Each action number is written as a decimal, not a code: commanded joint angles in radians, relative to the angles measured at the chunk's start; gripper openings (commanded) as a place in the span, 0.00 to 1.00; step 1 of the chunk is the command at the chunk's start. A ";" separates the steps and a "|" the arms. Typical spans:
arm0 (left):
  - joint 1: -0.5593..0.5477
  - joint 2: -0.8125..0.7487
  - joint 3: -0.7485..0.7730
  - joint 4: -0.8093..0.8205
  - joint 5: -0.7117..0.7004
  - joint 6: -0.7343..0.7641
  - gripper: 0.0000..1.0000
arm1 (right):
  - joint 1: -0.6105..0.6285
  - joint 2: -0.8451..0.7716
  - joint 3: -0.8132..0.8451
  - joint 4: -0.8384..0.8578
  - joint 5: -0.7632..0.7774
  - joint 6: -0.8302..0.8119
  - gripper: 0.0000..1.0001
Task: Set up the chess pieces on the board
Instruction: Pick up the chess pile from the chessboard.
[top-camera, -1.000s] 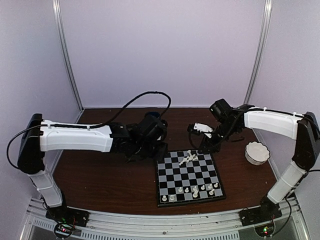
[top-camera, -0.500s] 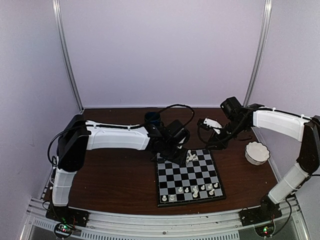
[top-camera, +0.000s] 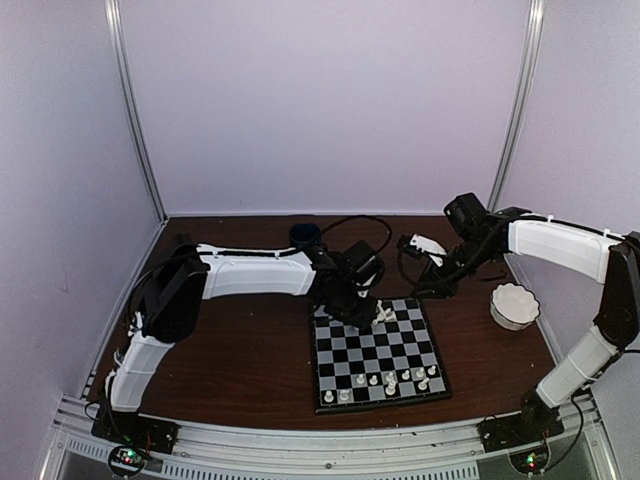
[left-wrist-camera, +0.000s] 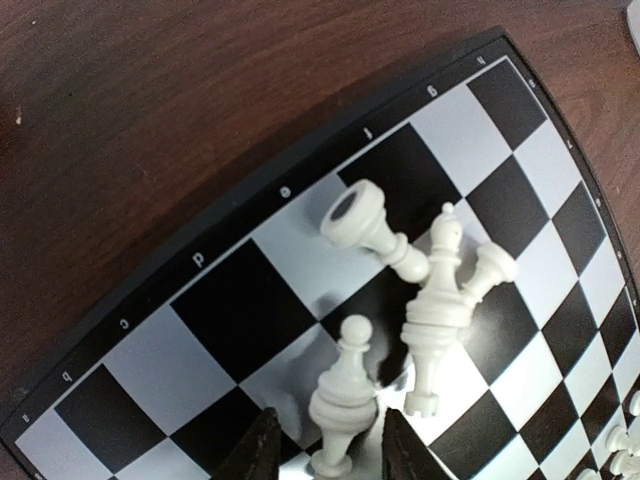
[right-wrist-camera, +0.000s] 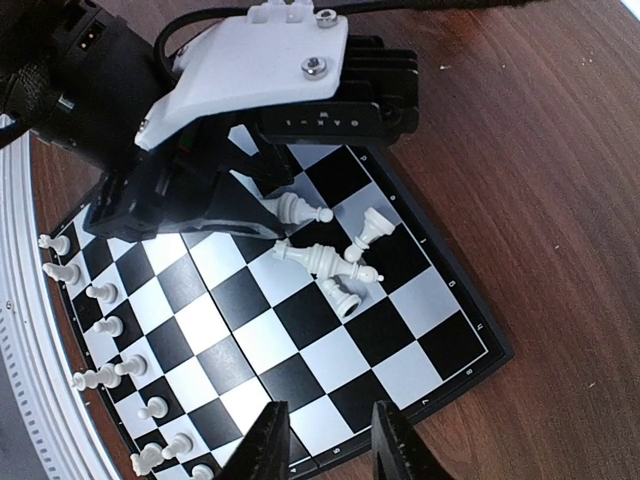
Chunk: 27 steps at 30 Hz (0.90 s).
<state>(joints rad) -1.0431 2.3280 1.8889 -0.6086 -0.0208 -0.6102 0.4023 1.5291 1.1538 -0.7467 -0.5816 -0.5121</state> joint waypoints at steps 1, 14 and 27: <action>0.007 0.030 0.049 -0.018 0.021 0.018 0.35 | -0.011 -0.020 -0.009 0.007 -0.023 0.001 0.30; 0.011 0.067 0.109 -0.071 0.016 0.010 0.29 | -0.014 -0.012 -0.009 0.004 -0.038 -0.003 0.31; 0.009 -0.219 -0.204 0.115 0.050 0.108 0.19 | -0.014 -0.020 -0.009 0.001 -0.076 -0.005 0.31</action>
<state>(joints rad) -1.0393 2.2246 1.7626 -0.6010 0.0055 -0.5636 0.3962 1.5291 1.1534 -0.7467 -0.6189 -0.5129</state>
